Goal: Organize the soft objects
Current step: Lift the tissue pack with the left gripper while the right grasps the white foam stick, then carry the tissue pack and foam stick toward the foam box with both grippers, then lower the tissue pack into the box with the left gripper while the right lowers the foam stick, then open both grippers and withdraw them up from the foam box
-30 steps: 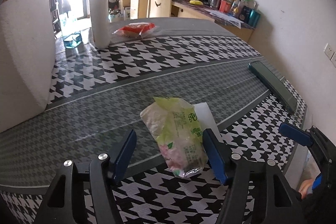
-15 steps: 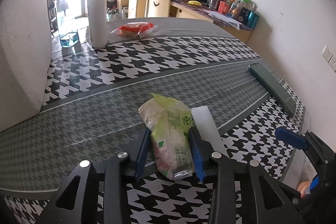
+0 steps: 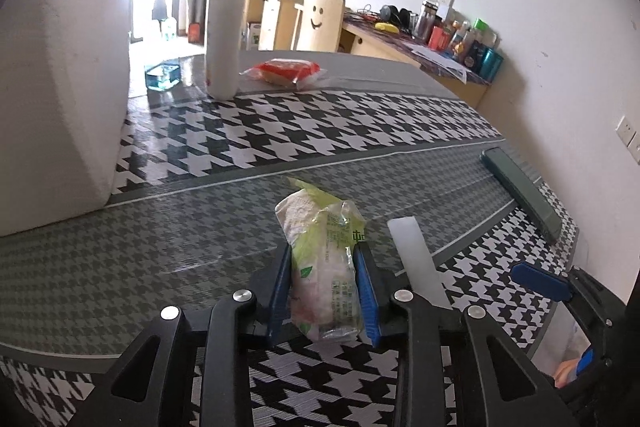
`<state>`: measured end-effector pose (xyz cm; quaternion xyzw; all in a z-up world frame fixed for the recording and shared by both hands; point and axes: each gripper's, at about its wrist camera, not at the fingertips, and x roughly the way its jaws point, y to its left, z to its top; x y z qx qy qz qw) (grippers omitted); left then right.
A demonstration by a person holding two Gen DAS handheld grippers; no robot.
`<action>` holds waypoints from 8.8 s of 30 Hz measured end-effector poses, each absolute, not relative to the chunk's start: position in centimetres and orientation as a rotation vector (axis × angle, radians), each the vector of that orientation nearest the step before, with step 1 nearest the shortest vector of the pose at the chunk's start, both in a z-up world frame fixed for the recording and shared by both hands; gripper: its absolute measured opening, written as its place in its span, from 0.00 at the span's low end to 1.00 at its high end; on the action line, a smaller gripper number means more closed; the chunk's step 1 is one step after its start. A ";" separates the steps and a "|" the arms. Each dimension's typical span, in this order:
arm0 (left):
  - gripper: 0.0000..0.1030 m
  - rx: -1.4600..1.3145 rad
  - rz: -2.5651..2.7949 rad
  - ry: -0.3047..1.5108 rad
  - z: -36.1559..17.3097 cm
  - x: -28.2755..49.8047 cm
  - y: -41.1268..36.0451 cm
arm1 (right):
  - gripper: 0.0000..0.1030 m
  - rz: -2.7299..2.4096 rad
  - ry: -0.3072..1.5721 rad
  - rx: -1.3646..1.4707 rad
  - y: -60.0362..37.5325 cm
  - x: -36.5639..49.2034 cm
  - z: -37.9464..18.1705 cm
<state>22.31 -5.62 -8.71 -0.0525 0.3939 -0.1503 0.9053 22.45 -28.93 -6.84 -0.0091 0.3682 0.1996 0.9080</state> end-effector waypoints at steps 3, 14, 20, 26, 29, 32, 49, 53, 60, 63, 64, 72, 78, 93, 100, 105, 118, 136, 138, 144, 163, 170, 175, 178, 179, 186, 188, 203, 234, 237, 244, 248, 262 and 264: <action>0.31 -0.113 -0.314 0.806 -8.6 22.1 -5.3 | 0.90 0.423 0.759 -0.025 -28.3 22.4 -6.8; 0.31 -0.138 -0.289 0.761 -8.0 21.3 -4.0 | 0.90 0.416 0.780 -0.057 -26.7 22.8 -7.3; 0.31 -0.124 -0.295 0.742 -7.9 20.5 -4.4 | 0.79 0.392 0.805 -0.094 -26.0 23.1 -7.5; 0.31 -0.115 -0.281 0.733 -7.7 20.5 -4.6 | 0.64 0.382 0.831 -0.109 -25.8 23.5 -7.9; 0.31 -0.112 -0.283 0.736 -7.8 20.4 -4.7 | 0.57 0.378 0.830 -0.123 -25.6 23.5 -7.9; 0.31 -0.107 -0.287 0.729 -7.7 20.3 -4.8 | 0.50 0.368 0.833 -0.139 -25.3 23.7 -7.8; 0.31 -0.107 -0.246 0.701 -7.1 19.7 -4.6 | 0.22 0.396 0.837 -0.089 -24.7 22.9 -7.5; 0.31 -0.102 -0.241 0.708 -7.0 19.7 -4.7 | 0.21 0.399 0.832 -0.082 -25.1 23.0 -7.3; 0.31 -0.089 -0.231 0.677 -6.3 19.0 -4.8 | 0.21 0.408 0.797 -0.061 -25.7 22.8 -6.2; 0.31 -0.083 -0.231 0.670 -6.1 18.7 -4.8 | 0.21 0.412 0.790 -0.058 -25.9 22.8 -5.9; 0.31 -0.082 -0.231 0.668 -6.1 18.7 -4.7 | 0.21 0.413 0.786 -0.057 -25.9 22.7 -5.8; 0.31 -0.065 -0.213 0.621 -4.8 17.6 -4.0 | 0.21 0.432 0.752 -0.044 -25.9 22.1 -4.8; 0.31 -0.046 -0.207 0.604 -3.8 17.1 -3.4 | 0.21 0.447 0.716 -0.042 -25.8 21.8 -3.6; 0.31 -0.015 -0.163 0.551 -1.5 16.1 -2.1 | 0.21 0.508 0.620 -0.069 -24.2 22.0 -0.6; 0.31 -0.006 -0.143 0.527 -0.3 15.9 -1.4 | 0.21 0.521 0.584 -0.088 -23.7 22.5 0.6; 0.31 0.005 -0.132 0.512 0.3 15.9 -1.4 | 0.21 0.533 0.549 -0.109 -23.1 22.5 1.4; 0.31 0.013 -0.115 0.464 2.3 15.9 -0.6 | 0.21 0.547 0.522 -0.138 -21.7 23.1 2.8; 0.31 0.031 -0.095 0.396 5.2 16.7 1.2 | 0.21 0.571 0.432 -0.168 -19.7 23.1 6.1; 0.31 0.033 -0.091 0.387 5.5 16.7 1.4 | 0.21 0.577 0.427 -0.172 -19.4 23.3 6.3; 0.31 0.036 -0.082 0.382 6.0 17.1 1.8 | 0.21 0.590 0.422 -0.180 -18.8 23.8 6.7; 0.31 0.042 -0.021 0.370 7.4 19.3 4.2 | 0.21 0.632 0.411 -0.174 -16.4 26.4 9.0; 0.31 0.034 0.020 0.377 7.7 20.7 5.7 | 0.21 0.648 0.410 -0.184 -15.2 27.5 9.6; 0.31 0.030 0.041 0.388 7.6 21.2 6.4 | 0.21 0.675 0.404 -0.198 -14.1 28.2 9.8; 0.31 0.026 0.062 0.396 7.5 21.6 7.0 | 0.21 0.692 0.411 -0.203 -13.4 28.8 9.8; 0.31 0.022 0.068 0.398 7.6 21.7 7.2 | 0.21 0.695 0.414 -0.203 -13.2 29.0 9.8; 0.31 0.019 0.100 0.410 7.4 22.6 8.6 | 0.21 0.724 0.416 -0.219 -12.1 29.8 9.6; 0.31 0.023 0.113 0.417 7.2 23.0 9.0 | 0.21 0.728 0.415 -0.225 -11.6 29.9 9.6; 0.58 -0.024 0.102 0.525 5.5 27.0 12.5 | 0.21 0.753 0.439 -0.238 -10.1 31.8 9.0; 0.99 -0.040 0.278 0.434 6.8 23.1 15.1 | 0.21 0.792 0.480 -0.235 -8.5 34.0 8.5; 0.99 -0.050 0.281 0.441 6.7 22.8 15.3 | 0.21 0.805 0.491 -0.228 -8.1 34.4 8.5; 0.99 -0.054 0.294 0.440 6.5 22.5 15.8 | 0.21 0.814 0.527 -0.223 -7.3 35.4 7.9; 0.99 -0.056 0.292 0.441 6.4 22.5 15.8 | 0.59 0.794 0.555 -0.211 -7.3 36.0 7.6; 0.99 -0.050 0.270 0.432 6.7 21.9 14.8 | 0.73 0.758 0.502 -0.208 -9.0 34.5 8.7; 0.99 -0.046 0.266 0.432 6.7 21.7 14.5 | 0.75 0.746 0.485 -0.204 -9.4 34.3 8.9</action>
